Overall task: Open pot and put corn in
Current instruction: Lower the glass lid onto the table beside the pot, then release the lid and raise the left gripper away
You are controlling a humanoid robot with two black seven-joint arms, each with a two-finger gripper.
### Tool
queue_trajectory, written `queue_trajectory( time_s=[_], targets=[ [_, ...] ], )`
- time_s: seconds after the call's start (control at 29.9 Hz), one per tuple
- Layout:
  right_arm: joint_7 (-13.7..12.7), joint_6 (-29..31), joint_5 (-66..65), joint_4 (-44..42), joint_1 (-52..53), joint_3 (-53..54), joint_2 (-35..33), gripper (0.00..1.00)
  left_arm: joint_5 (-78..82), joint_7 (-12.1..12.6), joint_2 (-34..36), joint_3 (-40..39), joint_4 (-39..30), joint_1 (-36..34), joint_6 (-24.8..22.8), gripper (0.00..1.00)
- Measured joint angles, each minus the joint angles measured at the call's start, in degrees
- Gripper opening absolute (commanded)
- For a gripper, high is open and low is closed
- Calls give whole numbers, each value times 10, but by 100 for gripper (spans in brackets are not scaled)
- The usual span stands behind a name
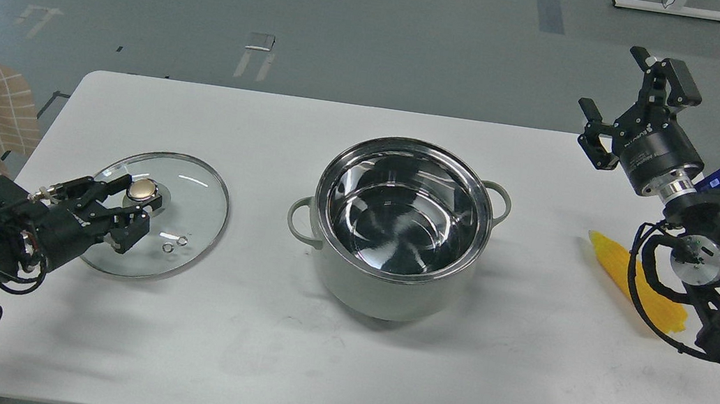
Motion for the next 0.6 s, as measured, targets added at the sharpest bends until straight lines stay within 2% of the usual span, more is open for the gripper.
queue_trajectory(
  time_s=[0.2,0.33,0.47,0.6],
  targets=[
    [0,0,0,1,0,0,-1,100,-1,0,5,-4,-10,-4,-1,94],
    [0,0,-7,7,3,-1,-21,100,-90,0,42,-19,-74,-31,-15,94],
    [0,0,-89,26,16,-11,-59,100,-275,0,90,-24,-160,-96,-105,94],
    [0,0,-272,48,53,-44,-108,100,-498,0,107,-26,-190,-182,-238,95]
  ],
)
